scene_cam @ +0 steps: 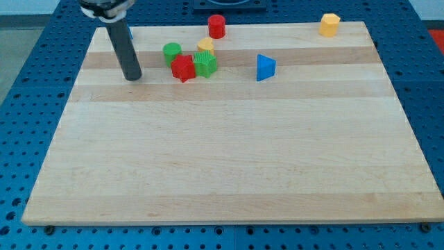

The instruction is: Push the yellow heart to the top right of the green star

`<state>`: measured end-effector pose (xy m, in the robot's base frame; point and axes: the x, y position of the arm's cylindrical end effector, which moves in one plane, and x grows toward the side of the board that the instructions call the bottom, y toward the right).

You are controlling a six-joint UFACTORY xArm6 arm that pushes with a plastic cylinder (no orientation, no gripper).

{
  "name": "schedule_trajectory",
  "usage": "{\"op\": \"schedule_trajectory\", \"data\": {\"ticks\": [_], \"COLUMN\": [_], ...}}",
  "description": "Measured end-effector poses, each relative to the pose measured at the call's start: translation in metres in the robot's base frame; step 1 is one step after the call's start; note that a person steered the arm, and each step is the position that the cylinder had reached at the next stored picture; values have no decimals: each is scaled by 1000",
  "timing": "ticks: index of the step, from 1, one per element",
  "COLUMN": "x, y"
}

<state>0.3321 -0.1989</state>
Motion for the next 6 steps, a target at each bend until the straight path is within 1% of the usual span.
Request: {"op": "schedule_trajectory", "data": {"ticks": [1,2,3,5,6], "x": [-43,-78,-90,-91,-74], "y": [-14,-11,23,117,153]}}
